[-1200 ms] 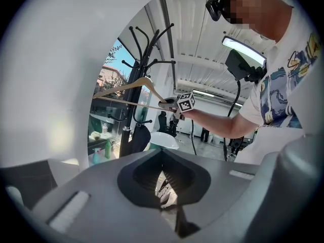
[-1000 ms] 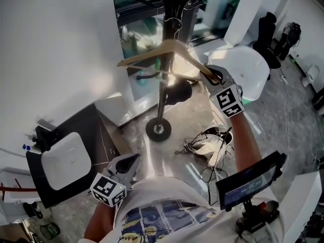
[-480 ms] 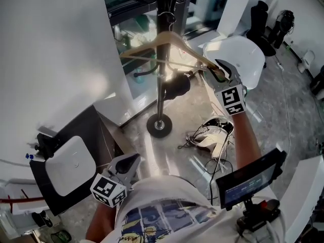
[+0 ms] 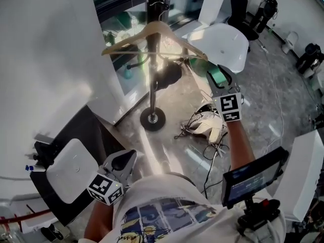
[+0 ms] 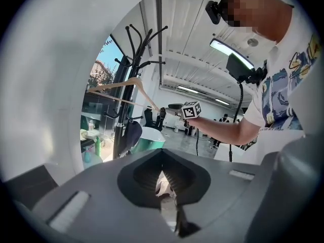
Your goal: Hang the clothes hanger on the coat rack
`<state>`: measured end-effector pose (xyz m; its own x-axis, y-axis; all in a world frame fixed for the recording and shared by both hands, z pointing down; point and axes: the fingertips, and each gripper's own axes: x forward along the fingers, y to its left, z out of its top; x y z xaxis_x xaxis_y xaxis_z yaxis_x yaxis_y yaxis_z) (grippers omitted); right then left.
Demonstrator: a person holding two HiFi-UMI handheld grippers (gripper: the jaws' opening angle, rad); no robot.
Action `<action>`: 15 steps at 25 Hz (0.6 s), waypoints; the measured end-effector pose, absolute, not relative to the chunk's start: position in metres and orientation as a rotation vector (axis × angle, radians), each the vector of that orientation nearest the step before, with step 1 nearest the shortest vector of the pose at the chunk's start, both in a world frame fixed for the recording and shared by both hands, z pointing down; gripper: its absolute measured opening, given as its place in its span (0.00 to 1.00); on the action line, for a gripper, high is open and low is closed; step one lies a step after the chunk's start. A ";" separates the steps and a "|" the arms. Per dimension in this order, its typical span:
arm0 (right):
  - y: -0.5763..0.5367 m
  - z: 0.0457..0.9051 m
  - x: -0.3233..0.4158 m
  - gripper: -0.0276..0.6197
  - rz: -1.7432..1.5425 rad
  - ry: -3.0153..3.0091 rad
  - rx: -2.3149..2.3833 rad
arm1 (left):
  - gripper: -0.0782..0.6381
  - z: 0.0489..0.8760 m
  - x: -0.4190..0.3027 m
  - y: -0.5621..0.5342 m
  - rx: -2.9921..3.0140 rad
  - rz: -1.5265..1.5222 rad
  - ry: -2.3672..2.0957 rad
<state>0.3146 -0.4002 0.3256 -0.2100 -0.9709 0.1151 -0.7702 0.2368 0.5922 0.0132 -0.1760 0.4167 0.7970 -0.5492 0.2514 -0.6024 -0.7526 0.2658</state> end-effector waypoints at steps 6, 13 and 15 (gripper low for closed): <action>-0.325 0.363 0.242 0.28 -0.455 -2.137 1.520 | 0.11 0.412 -0.016 -0.158 2.679 0.202 -0.831; -0.245 0.386 0.156 0.18 -0.277 -2.281 1.458 | 0.11 0.408 -0.046 -0.137 2.691 0.197 -0.771; -0.227 0.388 0.135 0.13 -0.239 -2.322 1.442 | 0.11 0.407 -0.052 -0.132 2.698 0.194 -0.762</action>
<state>0.1347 -0.2273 0.3877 -0.3912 -0.8884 0.2400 -0.8209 0.4548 0.3454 -0.0521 -0.1325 0.4066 0.8476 -0.4843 0.2167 -0.5290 -0.8026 0.2755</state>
